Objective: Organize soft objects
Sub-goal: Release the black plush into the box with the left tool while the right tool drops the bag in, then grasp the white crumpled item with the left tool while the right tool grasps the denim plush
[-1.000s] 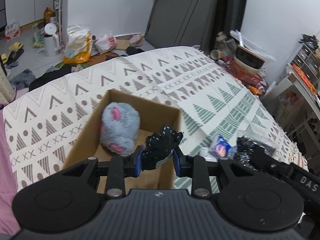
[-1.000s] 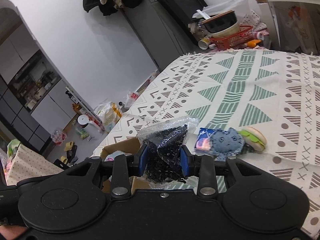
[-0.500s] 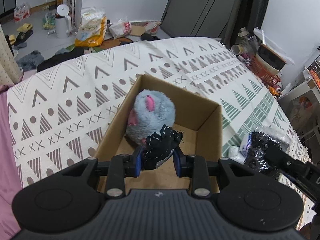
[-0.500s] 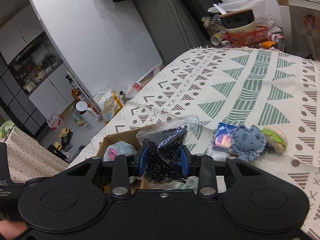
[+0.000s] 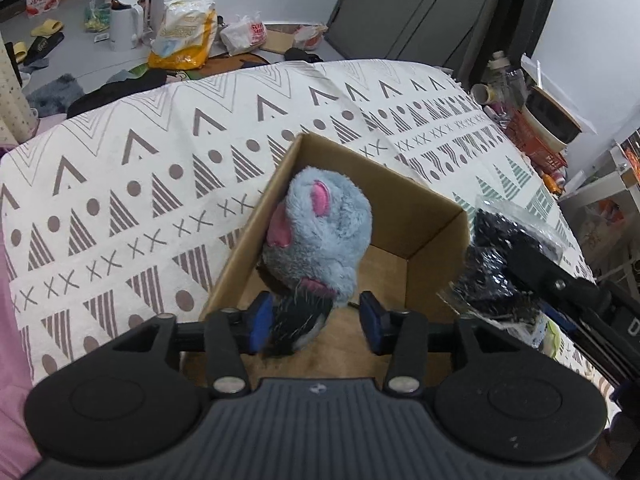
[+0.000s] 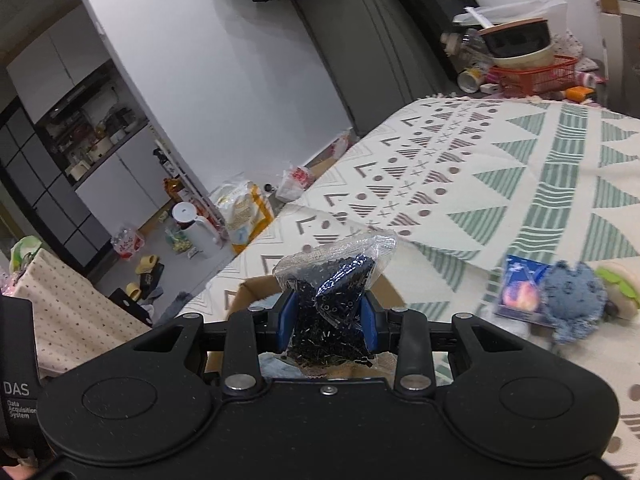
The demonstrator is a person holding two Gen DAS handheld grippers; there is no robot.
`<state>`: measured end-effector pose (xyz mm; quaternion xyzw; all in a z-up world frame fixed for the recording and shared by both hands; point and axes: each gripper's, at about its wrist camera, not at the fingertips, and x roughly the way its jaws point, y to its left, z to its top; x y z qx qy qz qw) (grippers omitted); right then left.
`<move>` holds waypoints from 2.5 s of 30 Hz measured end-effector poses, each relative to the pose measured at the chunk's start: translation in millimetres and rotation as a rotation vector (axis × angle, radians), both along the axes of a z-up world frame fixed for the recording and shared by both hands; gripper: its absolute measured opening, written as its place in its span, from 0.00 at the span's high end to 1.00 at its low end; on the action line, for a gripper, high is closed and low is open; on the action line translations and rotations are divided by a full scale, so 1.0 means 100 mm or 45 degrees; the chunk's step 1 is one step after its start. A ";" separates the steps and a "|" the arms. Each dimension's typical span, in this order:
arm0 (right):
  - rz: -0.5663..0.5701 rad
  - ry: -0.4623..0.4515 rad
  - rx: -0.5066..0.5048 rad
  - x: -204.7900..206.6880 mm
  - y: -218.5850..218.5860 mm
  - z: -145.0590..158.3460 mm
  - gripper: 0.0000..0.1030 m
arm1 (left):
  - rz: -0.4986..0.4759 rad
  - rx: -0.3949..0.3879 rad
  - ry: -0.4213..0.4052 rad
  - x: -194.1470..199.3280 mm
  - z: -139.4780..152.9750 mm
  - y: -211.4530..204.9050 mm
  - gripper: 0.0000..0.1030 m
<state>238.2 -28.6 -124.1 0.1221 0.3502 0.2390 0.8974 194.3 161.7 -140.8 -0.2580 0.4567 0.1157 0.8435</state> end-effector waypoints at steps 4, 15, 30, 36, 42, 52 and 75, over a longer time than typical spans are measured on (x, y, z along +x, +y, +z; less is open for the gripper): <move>0.024 0.009 0.011 0.02 0.08 -0.05 0.67 | 0.001 0.021 0.010 -0.02 0.04 0.03 0.43; -0.011 0.014 0.032 -0.04 0.03 0.00 0.36 | -0.016 0.035 0.011 -0.07 0.13 0.03 0.39; -0.082 0.072 -0.049 -0.08 -0.46 0.48 0.08 | -0.037 0.109 -0.040 -0.08 0.46 -0.32 0.25; -0.099 0.068 -0.063 -0.11 -0.73 0.67 0.02 | -0.083 0.126 -0.083 -0.07 0.63 -0.57 0.24; -0.098 0.081 -0.078 -0.14 -1.04 0.66 0.00 | -0.101 0.146 -0.093 -0.08 0.71 -0.78 0.23; -0.160 0.126 -0.031 -0.09 -1.46 0.55 0.00 | -0.117 0.210 -0.092 -0.09 0.79 -1.00 0.23; -0.356 0.338 0.150 0.19 -2.13 0.05 0.02 | -0.211 0.175 -0.104 0.24 0.62 -1.54 0.23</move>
